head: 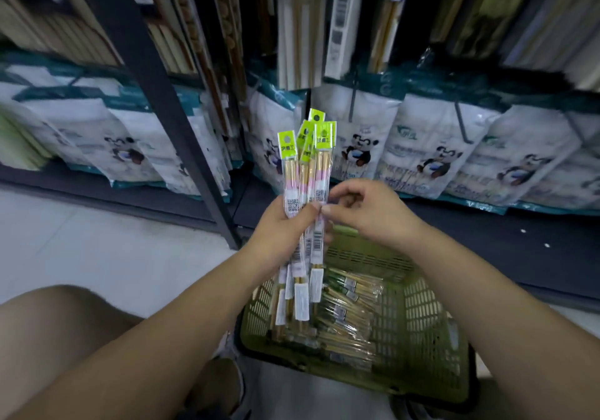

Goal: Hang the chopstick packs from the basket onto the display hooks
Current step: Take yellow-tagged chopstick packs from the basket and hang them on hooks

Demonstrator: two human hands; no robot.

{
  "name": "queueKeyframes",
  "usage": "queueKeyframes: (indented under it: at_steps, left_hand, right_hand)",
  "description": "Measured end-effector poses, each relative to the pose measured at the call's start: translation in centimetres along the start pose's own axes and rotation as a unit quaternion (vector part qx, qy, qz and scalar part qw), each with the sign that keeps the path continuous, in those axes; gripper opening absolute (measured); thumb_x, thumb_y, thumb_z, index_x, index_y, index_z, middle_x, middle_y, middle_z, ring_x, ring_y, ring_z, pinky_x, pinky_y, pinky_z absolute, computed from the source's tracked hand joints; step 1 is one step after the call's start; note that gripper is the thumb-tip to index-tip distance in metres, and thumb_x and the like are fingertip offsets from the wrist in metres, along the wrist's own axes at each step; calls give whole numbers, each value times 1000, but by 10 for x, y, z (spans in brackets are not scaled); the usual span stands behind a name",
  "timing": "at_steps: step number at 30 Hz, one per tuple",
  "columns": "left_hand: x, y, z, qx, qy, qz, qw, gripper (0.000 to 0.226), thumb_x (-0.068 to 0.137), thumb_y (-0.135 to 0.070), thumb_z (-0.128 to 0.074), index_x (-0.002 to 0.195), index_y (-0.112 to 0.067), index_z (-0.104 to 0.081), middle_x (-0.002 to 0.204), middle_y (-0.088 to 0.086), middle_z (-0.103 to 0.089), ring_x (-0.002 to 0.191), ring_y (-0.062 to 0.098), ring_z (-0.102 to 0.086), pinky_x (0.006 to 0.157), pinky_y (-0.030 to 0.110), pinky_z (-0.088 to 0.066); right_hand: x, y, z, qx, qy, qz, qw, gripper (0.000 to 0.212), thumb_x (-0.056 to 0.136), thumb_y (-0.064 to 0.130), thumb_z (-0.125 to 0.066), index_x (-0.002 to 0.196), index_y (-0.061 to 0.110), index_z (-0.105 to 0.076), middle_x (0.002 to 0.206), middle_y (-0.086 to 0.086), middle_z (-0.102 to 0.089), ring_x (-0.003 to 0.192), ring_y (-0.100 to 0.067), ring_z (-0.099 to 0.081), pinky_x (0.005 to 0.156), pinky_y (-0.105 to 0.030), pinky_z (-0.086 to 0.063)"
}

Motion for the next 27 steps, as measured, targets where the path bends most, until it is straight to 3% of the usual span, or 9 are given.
queueKeyframes:
  at_steps: [2, 4, 6, 9, 11, 13, 18, 23, 27]
  left_hand:
    - [-3, -21, -9, -18, 23, -18, 999, 18, 103, -16, -61, 120, -22, -66, 97, 4, -79, 82, 24, -78, 67, 32, -62]
    - [-4, -43, -18, -16, 40, -41, 998, 23, 102, -16, -64, 125, -17, -62, 95, 6, -78, 85, 28, -77, 69, 37, -63]
    - [-4, -69, -28, 7, 53, -70, 996, 28, 100, -22, -67, 127, -21, -62, 101, 7, -79, 89, 30, -77, 76, 42, -64]
    - [1, -118, -36, 17, 59, -122, 991, 25, 94, -32, -72, 118, -32, -65, 102, 5, -79, 89, 31, -78, 77, 42, -63]
    - [7, -152, -38, 45, 46, -169, 984, 21, 92, -35, -73, 112, -37, -67, 104, -6, -79, 98, 18, -76, 84, 34, -62]
    - [14, -181, -45, 54, 48, -203, 977, 18, 94, -30, -74, 110, -36, -67, 101, -16, -78, 96, 5, -74, 80, 20, -59]
    - [27, -236, -58, 57, 47, -273, 959, 21, 96, -21, -73, 115, -29, -67, 100, -16, -78, 92, 5, -74, 75, 23, -58]
    - [31, -260, -65, 19, 52, -315, 947, 25, 97, -16, -72, 118, -27, -66, 103, -20, -77, 92, 0, -73, 70, 14, -57]
    - [32, -266, -70, -4, 61, -330, 942, 24, 98, -11, -69, 113, -29, -64, 97, -26, -75, 87, -7, -72, 64, 6, -53]
  right_hand:
    - [1, 21, 26, 64, -61, 18, 996, 7, 91, 21, -75, 93, 24, -69, 79, -5, -68, 64, -6, -61, 54, -18, -48]
    - [-2, 45, 51, 135, -123, 44, 982, 6, 93, 17, -73, 91, 19, -68, 73, 1, -69, 63, -9, -65, 48, -22, -49]
    - [-6, 73, 75, 165, -169, 81, 968, 9, 92, 17, -74, 88, 15, -67, 70, 2, -69, 60, -11, -66, 47, -24, -51]
    - [-12, 114, 104, 162, -214, 129, 955, 12, 92, 27, -75, 87, 17, -70, 79, -14, -70, 65, -20, -67, 51, -31, -55]
    - [-14, 139, 122, 170, -243, 157, 942, 15, 92, 31, -74, 86, 17, -73, 76, -11, -70, 66, -18, -68, 52, -28, -54]
    - [-15, 161, 138, 179, -271, 171, 930, 18, 93, 34, -73, 87, 17, -73, 69, -1, -69, 61, -12, -67, 52, -24, -53]
    - [-12, 201, 174, 195, -318, 201, 906, 12, 93, 25, -74, 91, 14, -68, 77, -7, -65, 67, -15, -64, 53, -25, -53]
    - [-11, 227, 195, 189, -334, 254, 888, 10, 91, 17, -76, 91, 22, -66, 70, 13, -63, 67, -6, -60, 60, -21, -51]
    - [-1, 234, 198, 232, -306, 251, 888, 15, 88, 15, -79, 97, 15, -67, 82, 0, -67, 75, -8, -62, 62, -20, -50]
Point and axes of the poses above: each hand's wrist, its own x-axis towards the middle knuckle, its own z-axis out of the back of the hand, y = z × x, the point moved 9 cm from there along x, towards the middle knuckle
